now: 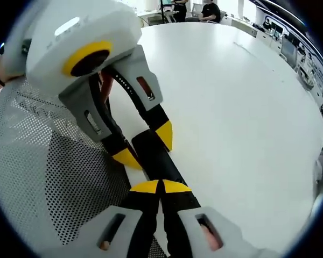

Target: Press the specified remote control buttons in sequence, fully releasing each button before pressing the next.

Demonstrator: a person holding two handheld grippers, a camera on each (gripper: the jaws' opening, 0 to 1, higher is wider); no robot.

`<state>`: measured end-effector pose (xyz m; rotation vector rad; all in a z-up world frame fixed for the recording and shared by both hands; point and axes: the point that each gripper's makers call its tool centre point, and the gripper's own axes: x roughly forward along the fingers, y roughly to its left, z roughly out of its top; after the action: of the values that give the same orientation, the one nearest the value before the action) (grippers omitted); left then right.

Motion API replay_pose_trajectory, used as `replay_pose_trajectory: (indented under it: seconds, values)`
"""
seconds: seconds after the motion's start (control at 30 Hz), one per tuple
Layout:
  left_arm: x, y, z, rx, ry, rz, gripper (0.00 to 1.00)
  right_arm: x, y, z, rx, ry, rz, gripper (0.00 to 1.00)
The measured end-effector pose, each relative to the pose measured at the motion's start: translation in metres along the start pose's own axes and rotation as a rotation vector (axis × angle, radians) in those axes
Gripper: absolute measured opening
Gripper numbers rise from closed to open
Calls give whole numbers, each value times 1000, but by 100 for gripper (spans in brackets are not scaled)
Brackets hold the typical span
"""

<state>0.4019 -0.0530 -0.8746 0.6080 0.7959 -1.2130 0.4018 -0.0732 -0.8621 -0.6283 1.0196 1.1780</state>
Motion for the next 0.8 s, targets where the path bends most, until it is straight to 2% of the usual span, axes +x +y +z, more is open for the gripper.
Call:
replay_pose_trajectory:
  seconds: [0.23, 0.8]
  values:
    - [1, -2, 1, 9, 1, -7, 25, 1, -4, 1, -1, -2, -35, 0]
    - [2, -4, 3, 17, -1, -15, 25, 3, -2, -2, -26, 16, -28, 0]
